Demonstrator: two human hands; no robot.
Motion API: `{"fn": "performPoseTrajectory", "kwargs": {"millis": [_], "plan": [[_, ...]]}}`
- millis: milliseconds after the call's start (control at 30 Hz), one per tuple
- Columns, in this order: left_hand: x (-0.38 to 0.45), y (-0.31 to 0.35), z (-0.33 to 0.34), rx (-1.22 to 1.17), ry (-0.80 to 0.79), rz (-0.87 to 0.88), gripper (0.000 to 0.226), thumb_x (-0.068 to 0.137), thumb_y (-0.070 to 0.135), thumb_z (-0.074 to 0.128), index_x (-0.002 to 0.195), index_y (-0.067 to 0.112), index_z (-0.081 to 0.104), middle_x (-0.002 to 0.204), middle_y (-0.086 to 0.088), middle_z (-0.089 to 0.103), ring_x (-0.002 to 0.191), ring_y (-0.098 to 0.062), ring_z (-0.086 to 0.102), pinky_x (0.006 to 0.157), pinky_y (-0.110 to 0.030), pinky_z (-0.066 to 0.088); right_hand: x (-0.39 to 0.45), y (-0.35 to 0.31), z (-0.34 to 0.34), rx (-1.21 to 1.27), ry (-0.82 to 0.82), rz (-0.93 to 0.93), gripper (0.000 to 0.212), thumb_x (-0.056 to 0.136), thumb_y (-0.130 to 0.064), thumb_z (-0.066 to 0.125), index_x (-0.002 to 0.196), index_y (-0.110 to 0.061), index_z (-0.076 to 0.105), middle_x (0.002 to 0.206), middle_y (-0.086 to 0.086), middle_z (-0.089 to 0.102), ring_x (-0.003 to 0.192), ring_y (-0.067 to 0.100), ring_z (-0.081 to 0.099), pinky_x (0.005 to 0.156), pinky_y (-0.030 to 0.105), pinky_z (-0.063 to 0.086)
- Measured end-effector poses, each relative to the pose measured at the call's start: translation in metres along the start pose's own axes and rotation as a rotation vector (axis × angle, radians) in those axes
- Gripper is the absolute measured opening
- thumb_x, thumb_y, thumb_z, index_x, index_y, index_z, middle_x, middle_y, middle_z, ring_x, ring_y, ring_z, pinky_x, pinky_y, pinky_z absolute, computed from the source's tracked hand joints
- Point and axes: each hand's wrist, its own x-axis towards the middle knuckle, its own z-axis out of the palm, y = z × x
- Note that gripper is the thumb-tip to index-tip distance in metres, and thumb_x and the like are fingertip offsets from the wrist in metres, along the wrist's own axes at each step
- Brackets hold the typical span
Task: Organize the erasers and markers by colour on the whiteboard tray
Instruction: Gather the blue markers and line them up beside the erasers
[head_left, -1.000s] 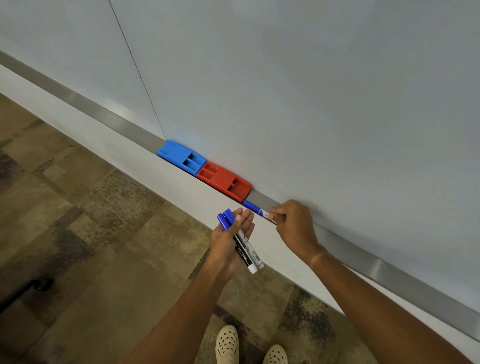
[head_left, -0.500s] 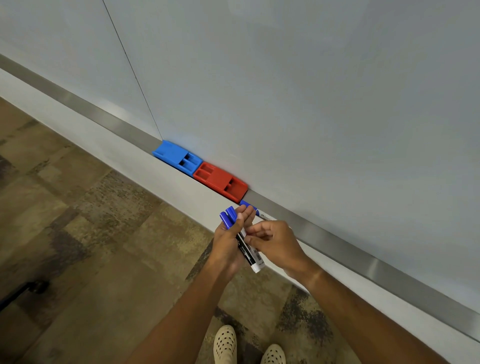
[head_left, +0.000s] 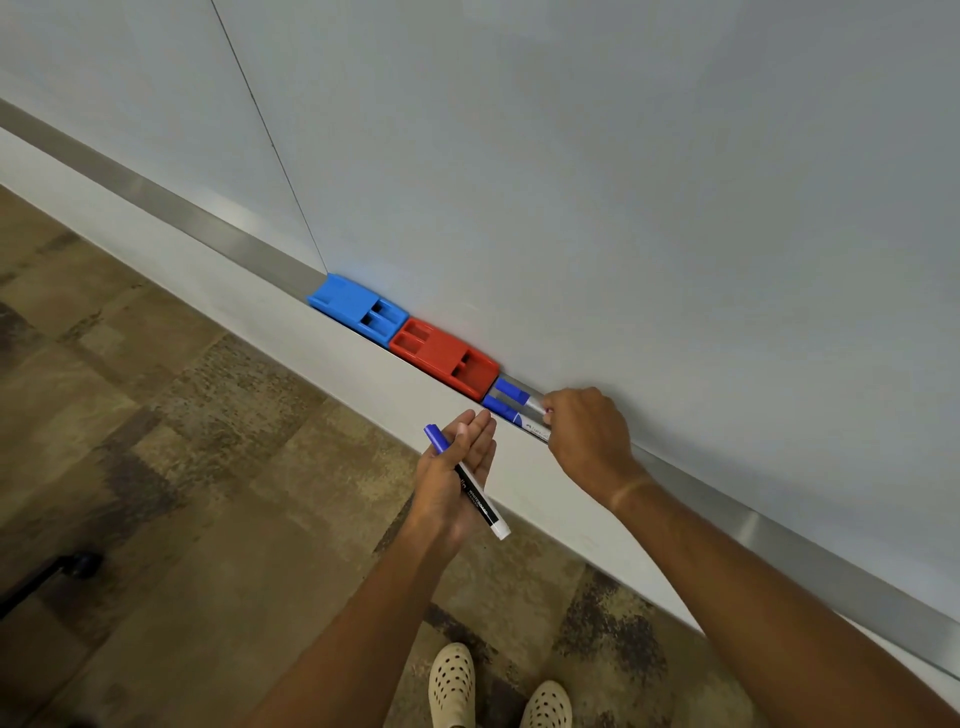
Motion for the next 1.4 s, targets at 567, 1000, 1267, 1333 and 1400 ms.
{"fn": "performPoseTrajectory", "kwargs": {"millis": [567, 1000, 1267, 1333, 1400], "plan": [[-0.005, 0.001, 0.002, 0.001, 0.001, -0.011, 0.031, 0.099, 0.012, 0.047, 0.126, 0.003, 0.056, 0.126, -0.014, 0.066, 0.117, -0.022, 0.063, 0.108, -0.036, 0.042, 0.008, 0.004, 0.014, 0.024, -0.057, -0.022, 0.022, 0.086, -0.027, 0.068, 0.105, -0.015, 0.066, 0.096, 0.011, 0.068, 0.084, 0.026, 0.065, 0.06, 0.027, 0.044], [-0.006, -0.002, 0.012, 0.08, -0.037, 0.012, 0.046, 0.085, 0.023, 0.061, 0.128, 0.008, 0.057, 0.125, -0.009, 0.067, 0.121, -0.021, 0.061, 0.111, -0.051, 0.037, -0.048, -0.025, 0.007, 0.819, -0.264, -0.095, 0.019, 0.078, -0.018, 0.077, 0.096, -0.016, 0.075, 0.083, -0.004, 0.075, 0.073, -0.001, 0.069, 0.072, 0.016, 0.056], [-0.013, -0.001, 0.018, 0.367, -0.001, 0.177, 0.034, 0.085, 0.032, 0.067, 0.117, 0.021, 0.065, 0.12, -0.006, 0.068, 0.122, -0.022, 0.059, 0.108, -0.047, 0.042, -0.041, -0.018, 0.009, 0.751, -0.086, -0.047, 0.018, 0.078, -0.012, 0.075, 0.096, -0.015, 0.076, 0.086, -0.003, 0.076, 0.072, 0.002, 0.069, 0.074, 0.021, 0.057], [-0.016, -0.002, 0.009, 0.652, -0.01, 0.304, 0.042, 0.094, 0.038, 0.057, 0.134, 0.024, 0.055, 0.135, 0.001, 0.059, 0.127, -0.015, 0.053, 0.111, -0.044, 0.039, -0.032, -0.009, 0.006, 0.636, 0.019, -0.018, 0.018, 0.079, -0.013, 0.074, 0.097, -0.015, 0.076, 0.086, -0.001, 0.076, 0.072, 0.007, 0.07, 0.075, 0.025, 0.057], [-0.018, -0.004, 0.0, 0.934, -0.013, 0.449, 0.053, 0.097, 0.046, 0.045, 0.145, 0.026, 0.041, 0.148, 0.009, 0.043, 0.135, -0.007, 0.041, 0.113, -0.038, 0.035, -0.023, 0.001, 0.003, 0.5, 0.091, -0.008, 0.018, 0.082, -0.016, 0.07, 0.099, -0.017, 0.075, 0.087, 0.001, 0.076, 0.074, 0.014, 0.07, 0.074, 0.03, 0.058]]}}
